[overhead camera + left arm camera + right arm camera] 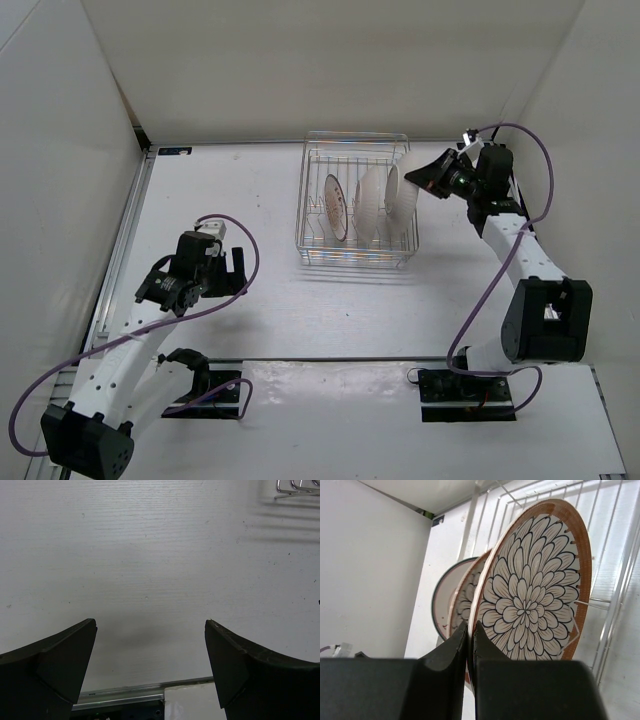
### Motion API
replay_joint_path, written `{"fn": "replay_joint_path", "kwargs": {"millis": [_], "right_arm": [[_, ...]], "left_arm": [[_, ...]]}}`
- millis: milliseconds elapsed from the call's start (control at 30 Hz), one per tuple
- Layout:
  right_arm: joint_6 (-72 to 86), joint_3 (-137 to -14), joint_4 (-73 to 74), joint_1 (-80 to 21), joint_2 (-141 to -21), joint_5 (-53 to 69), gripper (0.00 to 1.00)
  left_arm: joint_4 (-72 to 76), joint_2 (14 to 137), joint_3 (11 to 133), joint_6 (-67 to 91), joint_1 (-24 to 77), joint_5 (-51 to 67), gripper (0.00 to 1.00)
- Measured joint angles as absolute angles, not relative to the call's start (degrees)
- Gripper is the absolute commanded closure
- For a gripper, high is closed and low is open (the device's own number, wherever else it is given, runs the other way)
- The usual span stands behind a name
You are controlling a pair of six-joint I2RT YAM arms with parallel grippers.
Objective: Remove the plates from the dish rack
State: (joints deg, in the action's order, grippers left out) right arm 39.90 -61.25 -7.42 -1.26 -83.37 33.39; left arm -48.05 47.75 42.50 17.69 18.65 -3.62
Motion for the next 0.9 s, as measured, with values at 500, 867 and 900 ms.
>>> {"fn": "replay_joint_path", "kwargs": {"millis": [500, 867, 900], "right_arm": [[38.0, -70.0, -2.7, -0.8, -70.4, 33.0, 1.00], [28.0, -63.4, 21.8, -0.8, -49.0, 30.1, 1.00], [26.6, -63.4, 25.4, -0.8, -46.8, 29.3, 1.00]], "left_arm": [[-48.1, 48.4, 42.5, 17.7, 18.7, -3.6, 0.00], [-48.1, 48.6, 42.5, 17.7, 18.7, -3.6, 0.00], [-48.1, 48.6, 42.5, 17.8, 18.7, -3.6, 0.00]]}}
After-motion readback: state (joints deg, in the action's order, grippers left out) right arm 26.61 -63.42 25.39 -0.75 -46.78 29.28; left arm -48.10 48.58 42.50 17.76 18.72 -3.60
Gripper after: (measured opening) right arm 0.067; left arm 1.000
